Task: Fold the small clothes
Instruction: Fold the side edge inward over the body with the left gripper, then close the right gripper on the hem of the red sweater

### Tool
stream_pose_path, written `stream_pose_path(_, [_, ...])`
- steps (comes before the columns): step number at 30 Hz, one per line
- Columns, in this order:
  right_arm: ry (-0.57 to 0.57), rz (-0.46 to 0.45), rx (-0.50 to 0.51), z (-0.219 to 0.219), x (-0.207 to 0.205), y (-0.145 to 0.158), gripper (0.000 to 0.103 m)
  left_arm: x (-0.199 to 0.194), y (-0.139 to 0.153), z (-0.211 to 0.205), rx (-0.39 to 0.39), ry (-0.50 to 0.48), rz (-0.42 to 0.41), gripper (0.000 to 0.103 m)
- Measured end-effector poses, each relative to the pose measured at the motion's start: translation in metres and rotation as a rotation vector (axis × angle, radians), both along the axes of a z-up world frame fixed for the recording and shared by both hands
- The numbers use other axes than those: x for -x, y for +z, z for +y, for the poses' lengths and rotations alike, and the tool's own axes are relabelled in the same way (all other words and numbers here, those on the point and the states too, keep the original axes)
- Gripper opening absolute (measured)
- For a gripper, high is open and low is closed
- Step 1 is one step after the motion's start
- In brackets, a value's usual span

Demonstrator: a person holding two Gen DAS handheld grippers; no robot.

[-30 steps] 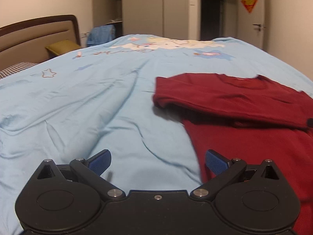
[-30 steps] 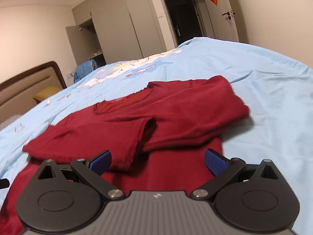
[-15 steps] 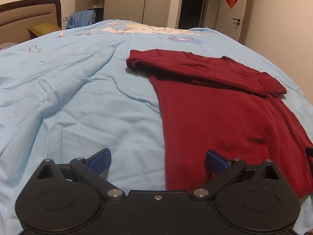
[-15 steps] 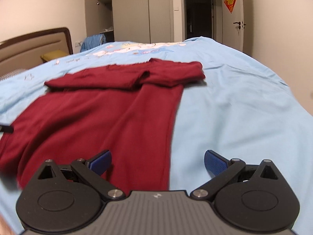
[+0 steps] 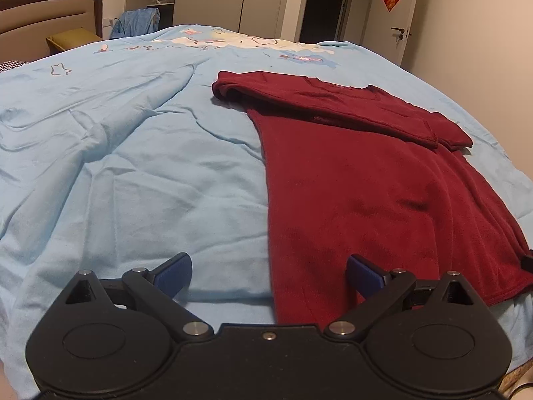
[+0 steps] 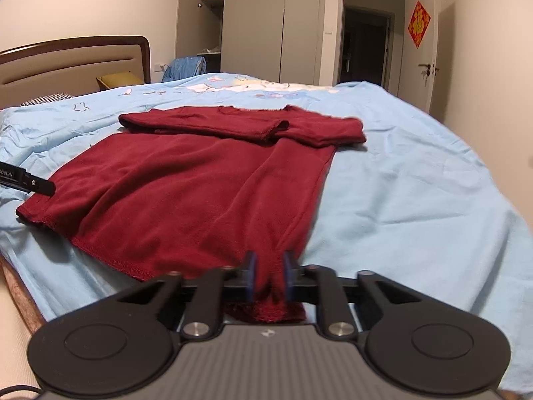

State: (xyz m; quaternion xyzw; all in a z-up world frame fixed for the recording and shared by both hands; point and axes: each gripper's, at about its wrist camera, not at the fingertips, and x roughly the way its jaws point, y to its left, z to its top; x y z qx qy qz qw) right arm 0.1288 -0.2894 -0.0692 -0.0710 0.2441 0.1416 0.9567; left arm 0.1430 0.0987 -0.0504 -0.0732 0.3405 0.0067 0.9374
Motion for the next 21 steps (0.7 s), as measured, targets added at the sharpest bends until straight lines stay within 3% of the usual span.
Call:
stream_pose_path(4, [-0.069,-0.064,0.056,-0.008,0.008,0.012,0.008,0.004,-0.002,0.001,-0.028,0.018,0.015,0.099])
stream_pose_path(10, [-0.064,-0.017,0.057,-0.017,0.001,0.007,0.010,0.010,-0.003,0.002,-0.037,0.025,0.018,0.100])
stream_pose_path(11, [-0.061,-0.029,0.068,-0.015,0.003,0.007,0.016,0.011,-0.002,0.002,-0.039,0.021,0.011,0.100])
stream_pose_path(13, [-0.047,-0.050,0.084,-0.012,0.006,0.008,0.039,0.014,0.001,-0.001,-0.046,0.011,-0.006,0.101])
stream_pose_path(14, [-0.041,-0.063,0.092,-0.011,0.008,0.009,0.059,0.015,0.002,-0.003,-0.052,0.006,-0.014,0.102])
stream_pose_path(15, [-0.031,-0.079,0.104,-0.010,0.011,0.010,0.069,0.016,0.004,-0.005,-0.060,0.001,-0.022,0.102])
stream_pose_path(21, [0.124,-0.166,0.282,0.013,0.028,0.009,0.098,0.018,0.011,-0.026,-0.099,-0.069,-0.069,0.102])
